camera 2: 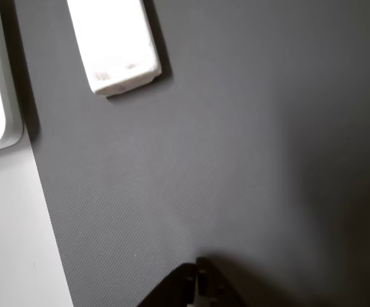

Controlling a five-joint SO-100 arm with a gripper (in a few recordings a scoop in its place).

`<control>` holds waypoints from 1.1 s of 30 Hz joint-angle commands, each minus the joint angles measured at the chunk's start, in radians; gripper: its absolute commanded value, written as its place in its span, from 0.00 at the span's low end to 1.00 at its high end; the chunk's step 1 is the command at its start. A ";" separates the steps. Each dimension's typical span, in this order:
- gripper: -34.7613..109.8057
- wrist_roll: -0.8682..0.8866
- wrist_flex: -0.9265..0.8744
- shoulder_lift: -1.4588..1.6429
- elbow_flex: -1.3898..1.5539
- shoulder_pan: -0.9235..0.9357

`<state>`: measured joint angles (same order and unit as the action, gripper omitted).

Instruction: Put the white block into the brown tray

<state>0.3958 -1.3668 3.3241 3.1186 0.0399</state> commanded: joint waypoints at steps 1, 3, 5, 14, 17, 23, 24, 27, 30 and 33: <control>0.24 0.009 -0.023 -0.011 -0.003 -0.003; 0.24 0.009 -0.023 -0.011 -0.003 -0.003; 0.24 0.009 -0.023 -0.011 -0.003 -0.003; 0.24 0.012 -0.023 -0.011 -0.003 -0.002; 0.24 0.012 -0.023 -0.011 -0.003 -0.002; 0.24 0.012 -0.023 -0.011 -0.003 -0.002; 0.24 0.012 -0.023 -0.011 -0.003 -0.002; 0.24 0.029 -0.023 -0.011 -0.003 -0.006; 0.24 -0.002 -0.020 -0.011 -0.003 -0.009; 0.24 -0.020 0.017 -0.011 -0.003 -0.014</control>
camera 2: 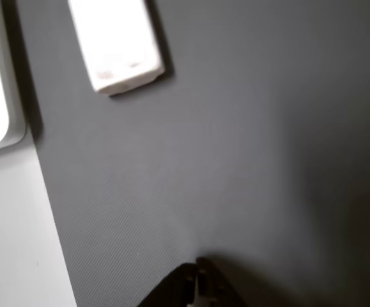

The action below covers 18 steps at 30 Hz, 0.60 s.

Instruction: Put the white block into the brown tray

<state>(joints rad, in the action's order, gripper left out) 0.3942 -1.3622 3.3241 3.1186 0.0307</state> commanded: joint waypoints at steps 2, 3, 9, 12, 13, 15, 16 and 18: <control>0.24 -0.038 0.057 -0.011 -0.003 -0.006; 0.24 -0.046 0.081 -0.011 -0.003 -0.011; 0.24 -0.094 0.189 -0.011 -0.005 -0.017; 0.24 -0.124 0.272 -0.011 -0.005 -0.017; 0.24 -0.137 0.299 -0.011 -0.006 -0.017; 0.24 -0.155 0.347 -0.014 -0.011 -0.017; 0.24 -0.161 0.368 -0.017 -0.012 -0.017; 0.24 -0.167 0.391 -0.023 -0.015 -0.017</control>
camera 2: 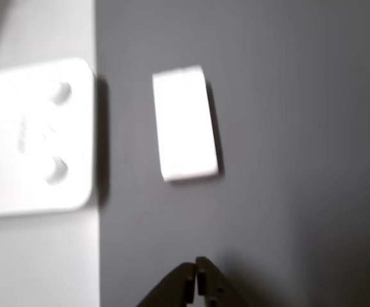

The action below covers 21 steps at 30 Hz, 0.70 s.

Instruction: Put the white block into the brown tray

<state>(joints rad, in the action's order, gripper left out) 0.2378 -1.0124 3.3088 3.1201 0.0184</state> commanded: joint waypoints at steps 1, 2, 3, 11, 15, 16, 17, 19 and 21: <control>0.24 -0.017 0.046 -0.014 -0.023 -0.005; 0.24 -0.025 0.048 -0.023 -0.032 -0.005; 0.24 -0.032 0.048 -0.038 -0.044 -0.005; 0.24 -0.081 0.044 -0.268 -0.190 -0.003; 0.24 -0.101 0.071 -0.460 -0.288 -0.014; 0.24 -0.109 0.071 -0.502 -0.319 -0.014; 0.24 -0.118 0.069 -0.540 -0.351 -0.011; 0.24 -0.133 0.057 -0.612 -0.413 -0.006; 0.24 -0.146 0.048 -0.670 -0.468 0.000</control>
<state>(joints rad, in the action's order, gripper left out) 0.1058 -0.9572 2.7059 2.7428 0.0046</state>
